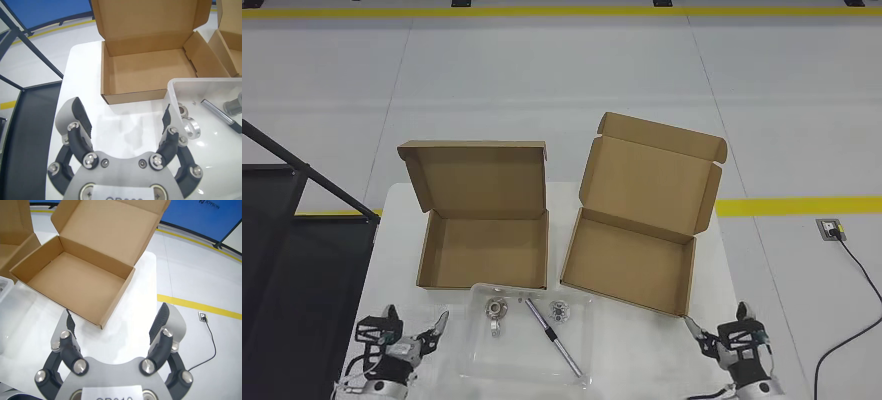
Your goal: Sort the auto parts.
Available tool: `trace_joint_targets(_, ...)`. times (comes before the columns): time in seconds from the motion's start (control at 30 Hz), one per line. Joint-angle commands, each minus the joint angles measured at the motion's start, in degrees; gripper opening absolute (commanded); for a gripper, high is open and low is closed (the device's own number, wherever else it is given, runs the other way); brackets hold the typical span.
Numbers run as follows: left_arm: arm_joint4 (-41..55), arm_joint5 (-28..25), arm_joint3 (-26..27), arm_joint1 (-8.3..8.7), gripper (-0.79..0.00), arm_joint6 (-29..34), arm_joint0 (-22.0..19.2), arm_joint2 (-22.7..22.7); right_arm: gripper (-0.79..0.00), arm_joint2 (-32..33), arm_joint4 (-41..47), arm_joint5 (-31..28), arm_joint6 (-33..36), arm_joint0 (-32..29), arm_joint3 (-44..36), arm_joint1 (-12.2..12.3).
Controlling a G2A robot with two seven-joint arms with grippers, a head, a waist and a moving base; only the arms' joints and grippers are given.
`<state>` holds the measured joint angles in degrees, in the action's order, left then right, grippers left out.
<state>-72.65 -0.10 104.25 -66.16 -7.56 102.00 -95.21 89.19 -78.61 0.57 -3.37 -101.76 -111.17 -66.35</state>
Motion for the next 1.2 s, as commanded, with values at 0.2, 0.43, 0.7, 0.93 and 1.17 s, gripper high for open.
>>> trace_joint_targets(0.2, 5.5, -0.9, 0.2, -0.5, 0.0, -10.7, 6.9, -4.5, 0.0, -3.7, -10.4, 2.0, 2.5, -6.2, -14.4, -0.2)
trace_joint_targets(0.43, 7.7, -0.5, -0.4, -0.73, 0.0, -12.5, 7.7, -5.1, 0.0, -17.9, -28.9, 3.3, 11.8, -3.7, -18.3, -1.0)
trace_joint_targets(0.7, 7.7, -0.5, -0.4, -0.73, 0.0, -12.5, 7.7, -5.1, 0.0, -34.3, -44.1, 8.8, 19.3, 1.9, -16.1, -3.2)
trace_joint_targets(0.93, 7.7, -0.5, -0.4, -0.73, 0.0, -12.5, 7.7, -5.1, 0.0, -38.4, -46.6, 9.2, 24.1, 5.6, -13.4, -4.4)
trace_joint_targets(1.17, 7.7, -0.5, -0.4, -0.73, 0.0, -12.5, 7.7, -5.1, 0.0, -38.3, -46.7, 8.8, 24.0, 5.6, -13.2, -4.3)
